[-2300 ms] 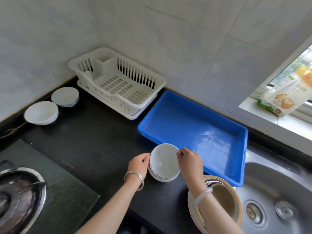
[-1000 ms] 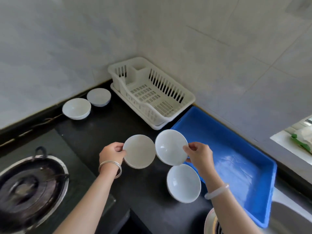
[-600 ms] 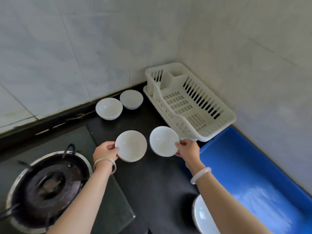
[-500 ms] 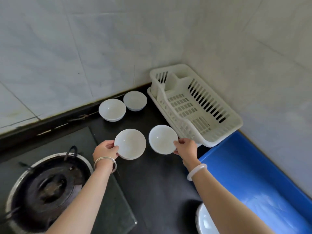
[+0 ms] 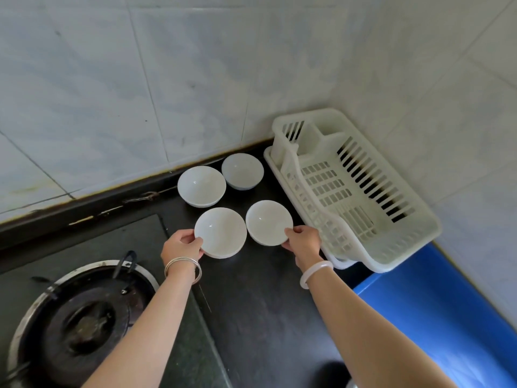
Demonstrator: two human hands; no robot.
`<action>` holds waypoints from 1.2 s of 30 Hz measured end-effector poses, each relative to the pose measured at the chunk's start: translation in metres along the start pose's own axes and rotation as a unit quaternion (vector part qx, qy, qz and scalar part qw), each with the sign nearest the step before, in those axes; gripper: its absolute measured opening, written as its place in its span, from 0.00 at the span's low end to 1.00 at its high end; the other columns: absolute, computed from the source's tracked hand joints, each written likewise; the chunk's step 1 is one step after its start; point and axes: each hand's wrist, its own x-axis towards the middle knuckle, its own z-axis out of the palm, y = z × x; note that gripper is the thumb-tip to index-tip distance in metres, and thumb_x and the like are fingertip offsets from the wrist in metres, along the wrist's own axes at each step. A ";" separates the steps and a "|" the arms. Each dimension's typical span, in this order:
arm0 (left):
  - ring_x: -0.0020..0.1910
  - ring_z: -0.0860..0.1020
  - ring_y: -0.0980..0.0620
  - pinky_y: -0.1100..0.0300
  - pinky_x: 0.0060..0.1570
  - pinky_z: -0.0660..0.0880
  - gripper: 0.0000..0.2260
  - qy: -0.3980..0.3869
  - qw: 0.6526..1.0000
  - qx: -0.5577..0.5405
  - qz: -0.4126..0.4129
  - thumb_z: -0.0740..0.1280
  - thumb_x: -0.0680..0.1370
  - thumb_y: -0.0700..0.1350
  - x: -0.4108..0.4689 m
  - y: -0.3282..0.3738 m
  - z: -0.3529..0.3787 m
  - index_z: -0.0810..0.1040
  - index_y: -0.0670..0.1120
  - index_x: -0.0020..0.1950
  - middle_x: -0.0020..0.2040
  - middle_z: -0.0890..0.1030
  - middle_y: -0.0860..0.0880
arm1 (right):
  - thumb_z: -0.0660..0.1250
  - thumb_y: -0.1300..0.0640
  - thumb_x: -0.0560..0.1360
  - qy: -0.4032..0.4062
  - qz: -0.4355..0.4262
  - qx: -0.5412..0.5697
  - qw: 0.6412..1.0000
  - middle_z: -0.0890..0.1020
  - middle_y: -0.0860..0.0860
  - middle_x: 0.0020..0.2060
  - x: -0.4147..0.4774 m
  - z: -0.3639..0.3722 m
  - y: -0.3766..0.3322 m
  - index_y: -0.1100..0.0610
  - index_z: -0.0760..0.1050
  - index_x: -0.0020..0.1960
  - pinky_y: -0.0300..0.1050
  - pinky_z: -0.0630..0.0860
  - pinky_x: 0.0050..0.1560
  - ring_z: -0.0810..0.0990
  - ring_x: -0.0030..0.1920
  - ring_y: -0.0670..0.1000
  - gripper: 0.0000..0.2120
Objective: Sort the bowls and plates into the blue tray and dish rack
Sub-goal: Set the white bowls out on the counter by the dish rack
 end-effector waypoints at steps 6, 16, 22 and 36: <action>0.45 0.78 0.47 0.56 0.41 0.79 0.13 0.006 1.000 -0.005 -0.004 0.67 0.71 0.32 0.004 -0.005 0.001 0.79 0.42 0.53 0.52 0.82 0.42 | 0.69 0.61 0.75 -0.002 0.006 0.008 1.000 0.79 0.53 0.44 0.003 0.005 0.000 0.52 0.73 0.41 0.46 0.82 0.43 0.81 0.41 0.50 0.07; 0.51 0.79 0.43 0.55 0.46 0.77 0.16 -0.080 0.974 -0.185 -0.106 0.63 0.77 0.37 -0.026 -0.026 0.000 0.73 0.47 0.64 0.56 0.75 0.48 | 0.64 0.59 0.78 -0.118 0.084 0.215 0.966 0.74 0.54 0.63 -0.022 0.000 0.020 0.53 0.68 0.70 0.43 0.82 0.43 0.81 0.52 0.55 0.21; 0.58 0.77 0.41 0.56 0.46 0.78 0.14 -0.056 0.968 -0.221 -0.102 0.64 0.76 0.36 -0.029 -0.019 0.008 0.75 0.46 0.61 0.60 0.75 0.46 | 0.63 0.61 0.78 -0.116 0.073 0.232 0.963 0.74 0.56 0.65 -0.022 0.006 0.012 0.56 0.69 0.69 0.45 0.81 0.49 0.80 0.55 0.56 0.19; 0.61 0.75 0.41 0.51 0.49 0.78 0.14 -0.041 0.970 -0.210 -0.119 0.64 0.76 0.37 -0.028 -0.015 0.014 0.75 0.47 0.61 0.58 0.73 0.49 | 0.64 0.61 0.78 -0.099 0.073 0.222 0.967 0.75 0.56 0.65 -0.008 0.027 -0.010 0.56 0.69 0.69 0.41 0.81 0.41 0.79 0.51 0.53 0.20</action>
